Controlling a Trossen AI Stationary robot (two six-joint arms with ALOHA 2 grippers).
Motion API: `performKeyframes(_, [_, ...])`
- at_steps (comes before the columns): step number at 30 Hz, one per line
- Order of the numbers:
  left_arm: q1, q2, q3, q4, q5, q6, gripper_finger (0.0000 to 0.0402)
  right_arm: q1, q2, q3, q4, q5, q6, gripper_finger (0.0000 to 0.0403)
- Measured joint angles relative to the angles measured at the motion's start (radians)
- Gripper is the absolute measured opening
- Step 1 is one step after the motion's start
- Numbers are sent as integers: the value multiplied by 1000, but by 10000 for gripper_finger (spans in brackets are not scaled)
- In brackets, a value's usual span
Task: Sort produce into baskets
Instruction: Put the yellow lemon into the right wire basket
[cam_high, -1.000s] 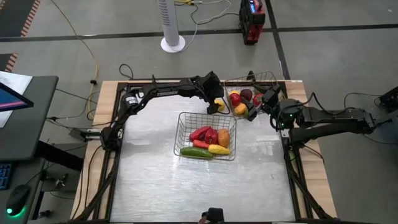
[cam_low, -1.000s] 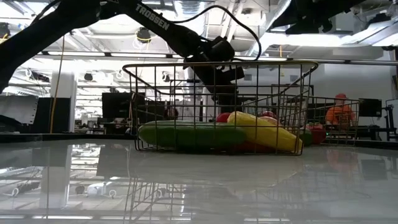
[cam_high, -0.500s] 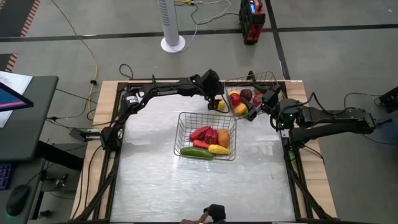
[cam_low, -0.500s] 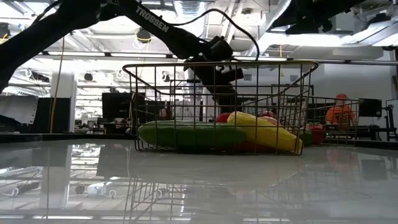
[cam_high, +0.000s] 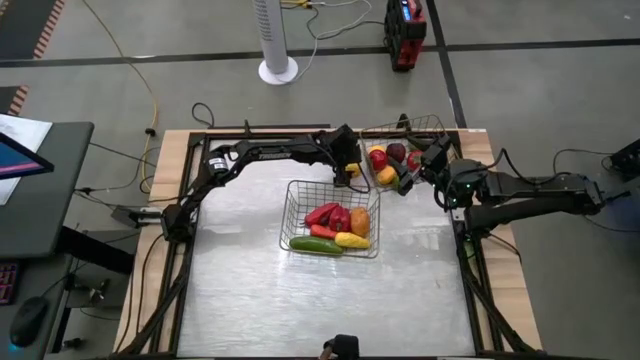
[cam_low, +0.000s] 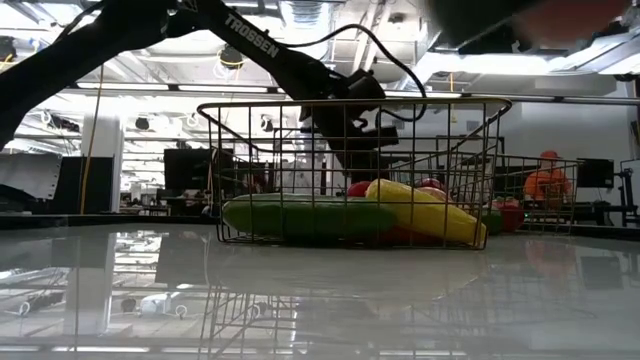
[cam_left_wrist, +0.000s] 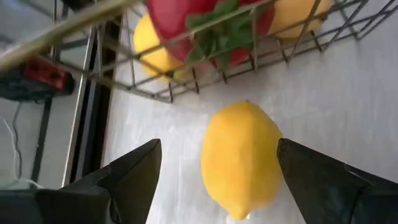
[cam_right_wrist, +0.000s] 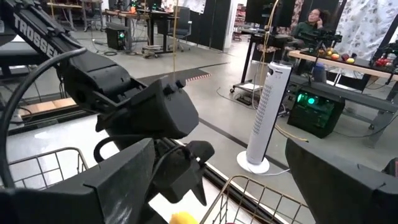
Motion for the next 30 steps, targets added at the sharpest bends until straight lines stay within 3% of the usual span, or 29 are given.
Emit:
performKeyframes(10, [7,0,0,-112,60,-77,306,0,0,0,17,0,0,388])
performKeyframes(18, [7,0,0,-115,60,-26,302,0,0,0,18,0,-1,388])
performKeyframes(30, [15,0,0,-102,34,50,181,0,0,0,13,0,-3,388])
